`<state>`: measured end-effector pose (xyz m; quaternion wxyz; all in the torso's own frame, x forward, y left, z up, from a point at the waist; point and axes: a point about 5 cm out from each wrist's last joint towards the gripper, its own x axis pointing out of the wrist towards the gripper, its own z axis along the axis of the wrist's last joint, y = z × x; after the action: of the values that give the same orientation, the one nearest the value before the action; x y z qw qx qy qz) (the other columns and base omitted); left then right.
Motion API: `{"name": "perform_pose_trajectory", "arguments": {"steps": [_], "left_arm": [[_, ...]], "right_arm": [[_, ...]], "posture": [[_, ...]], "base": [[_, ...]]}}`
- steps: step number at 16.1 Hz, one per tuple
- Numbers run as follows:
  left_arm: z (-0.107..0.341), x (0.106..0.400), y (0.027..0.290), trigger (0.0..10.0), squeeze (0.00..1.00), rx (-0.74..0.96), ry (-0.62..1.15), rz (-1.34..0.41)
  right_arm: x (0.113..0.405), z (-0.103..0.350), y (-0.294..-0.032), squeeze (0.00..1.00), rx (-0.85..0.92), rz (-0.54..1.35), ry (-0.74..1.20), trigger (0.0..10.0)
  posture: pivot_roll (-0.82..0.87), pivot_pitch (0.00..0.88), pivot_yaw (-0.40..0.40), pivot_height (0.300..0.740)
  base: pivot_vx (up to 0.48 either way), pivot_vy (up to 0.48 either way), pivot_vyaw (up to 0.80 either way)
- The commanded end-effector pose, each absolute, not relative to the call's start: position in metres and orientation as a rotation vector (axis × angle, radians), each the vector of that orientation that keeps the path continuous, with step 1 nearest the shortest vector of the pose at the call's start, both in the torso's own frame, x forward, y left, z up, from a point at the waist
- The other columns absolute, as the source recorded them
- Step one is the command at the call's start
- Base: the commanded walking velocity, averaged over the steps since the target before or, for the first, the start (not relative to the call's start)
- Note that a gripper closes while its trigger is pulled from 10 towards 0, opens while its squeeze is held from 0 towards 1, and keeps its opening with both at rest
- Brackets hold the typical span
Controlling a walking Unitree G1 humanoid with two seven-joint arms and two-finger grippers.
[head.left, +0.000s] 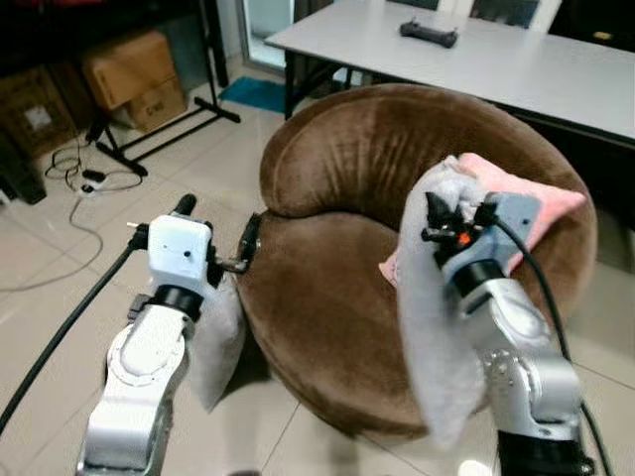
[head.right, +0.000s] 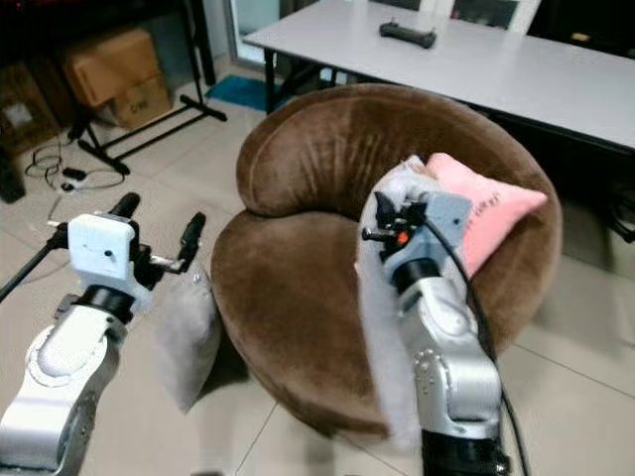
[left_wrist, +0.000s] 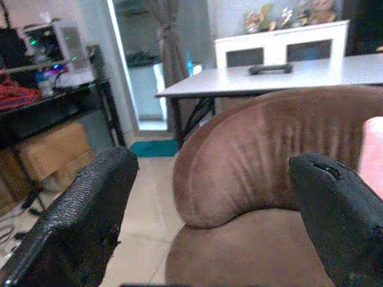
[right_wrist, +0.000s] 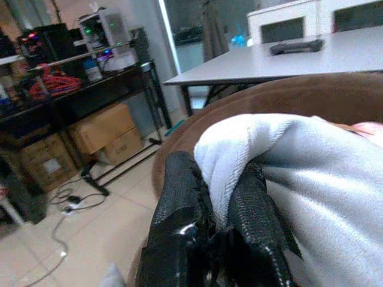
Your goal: Move the pillow to the sofa from floor
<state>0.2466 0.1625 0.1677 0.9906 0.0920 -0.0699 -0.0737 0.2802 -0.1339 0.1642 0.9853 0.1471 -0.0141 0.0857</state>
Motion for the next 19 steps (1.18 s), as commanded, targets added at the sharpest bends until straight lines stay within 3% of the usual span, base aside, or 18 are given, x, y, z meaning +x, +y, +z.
{"name": "perform_pose_trajectory", "arguments": {"steps": [1, 7, 10, 19], "left_arm": [[0.169, 0.246, 0.163, 10.0, 0.00, 0.191, -0.150, -0.151], [0.170, 0.246, 0.162, 10.0, 0.00, 0.185, -0.153, -0.157], [0.170, 0.246, 0.162, 10.0, 0.00, 0.181, -0.155, -0.161], [0.171, 0.245, 0.161, 10.0, 0.00, 0.171, -0.159, -0.170]], "right_arm": [[0.280, 0.177, -0.129, 0.00, 0.296, 0.215, -0.089, 10.0], [0.280, 0.180, -0.126, 0.00, 0.310, 0.252, -0.107, 10.0], [0.280, 0.181, -0.125, 0.00, 0.314, 0.263, -0.111, 10.0], [0.278, 0.180, -0.118, 0.00, 0.303, 0.328, -0.103, 10.0]], "posture": [[0.06, 0.000, -0.012, 0.740], [0.06, 0.000, -0.012, 0.740], [0.06, 0.000, -0.010, 0.740], [0.07, 0.000, -0.012, 0.740]], "base": [[0.000, 0.000, 0.00], [0.000, 0.000, -0.07], [0.252, 0.000, -0.80], [0.286, 0.000, 0.00]]}}
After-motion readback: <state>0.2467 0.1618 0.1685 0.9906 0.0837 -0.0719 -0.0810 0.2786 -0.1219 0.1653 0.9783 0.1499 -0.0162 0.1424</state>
